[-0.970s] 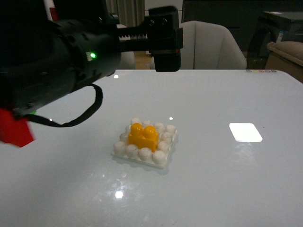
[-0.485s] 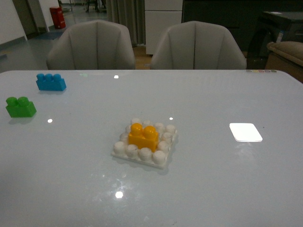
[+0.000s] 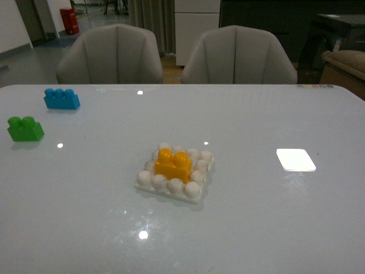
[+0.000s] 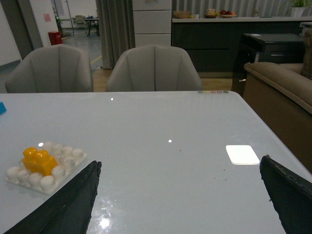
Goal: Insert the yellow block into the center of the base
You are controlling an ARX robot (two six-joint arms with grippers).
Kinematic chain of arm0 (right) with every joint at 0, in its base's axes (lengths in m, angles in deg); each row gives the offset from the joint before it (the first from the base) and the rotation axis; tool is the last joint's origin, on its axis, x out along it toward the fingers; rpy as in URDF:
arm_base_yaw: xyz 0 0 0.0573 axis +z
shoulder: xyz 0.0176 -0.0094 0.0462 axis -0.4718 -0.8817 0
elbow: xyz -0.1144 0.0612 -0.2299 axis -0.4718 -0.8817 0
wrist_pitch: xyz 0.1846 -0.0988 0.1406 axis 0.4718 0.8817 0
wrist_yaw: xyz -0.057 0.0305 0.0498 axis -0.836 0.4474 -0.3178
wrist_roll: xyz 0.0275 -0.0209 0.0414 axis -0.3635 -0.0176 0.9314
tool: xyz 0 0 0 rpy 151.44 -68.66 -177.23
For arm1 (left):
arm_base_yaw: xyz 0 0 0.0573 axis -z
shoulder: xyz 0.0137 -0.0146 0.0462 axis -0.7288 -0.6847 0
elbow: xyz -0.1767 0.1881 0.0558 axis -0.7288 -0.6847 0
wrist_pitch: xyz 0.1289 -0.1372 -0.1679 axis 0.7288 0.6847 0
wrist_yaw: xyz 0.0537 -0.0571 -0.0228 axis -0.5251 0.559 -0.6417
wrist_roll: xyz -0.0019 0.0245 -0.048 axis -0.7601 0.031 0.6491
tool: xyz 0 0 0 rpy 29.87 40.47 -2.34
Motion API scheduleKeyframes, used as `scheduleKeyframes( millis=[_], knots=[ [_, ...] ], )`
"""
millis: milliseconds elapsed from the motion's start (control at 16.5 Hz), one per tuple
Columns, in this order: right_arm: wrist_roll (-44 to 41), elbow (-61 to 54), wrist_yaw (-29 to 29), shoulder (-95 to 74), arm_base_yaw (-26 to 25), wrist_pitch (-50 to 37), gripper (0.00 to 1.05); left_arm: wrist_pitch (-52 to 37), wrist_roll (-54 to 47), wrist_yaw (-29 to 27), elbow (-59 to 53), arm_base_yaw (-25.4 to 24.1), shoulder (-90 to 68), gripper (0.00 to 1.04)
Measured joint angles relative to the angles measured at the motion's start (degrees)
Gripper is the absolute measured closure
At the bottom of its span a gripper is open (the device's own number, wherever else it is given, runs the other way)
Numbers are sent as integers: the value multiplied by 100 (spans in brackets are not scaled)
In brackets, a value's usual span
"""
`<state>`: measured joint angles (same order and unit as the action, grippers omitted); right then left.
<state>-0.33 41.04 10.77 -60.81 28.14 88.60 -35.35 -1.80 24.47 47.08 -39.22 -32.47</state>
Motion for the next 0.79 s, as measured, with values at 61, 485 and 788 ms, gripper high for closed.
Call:
scheduleKeyframes(
  millis=[61,485,788],
  knots=[
    [0,2,0,0,0,2,6,-278,2,63,-175,-83,9,103],
    [0,0,-2,0,0,2,6,1200,-2,776,-315,-741,1519,103],
    [0,0,0,0,0,0,6,1974,-2,772,-315,-752,2361,103]
  ],
)
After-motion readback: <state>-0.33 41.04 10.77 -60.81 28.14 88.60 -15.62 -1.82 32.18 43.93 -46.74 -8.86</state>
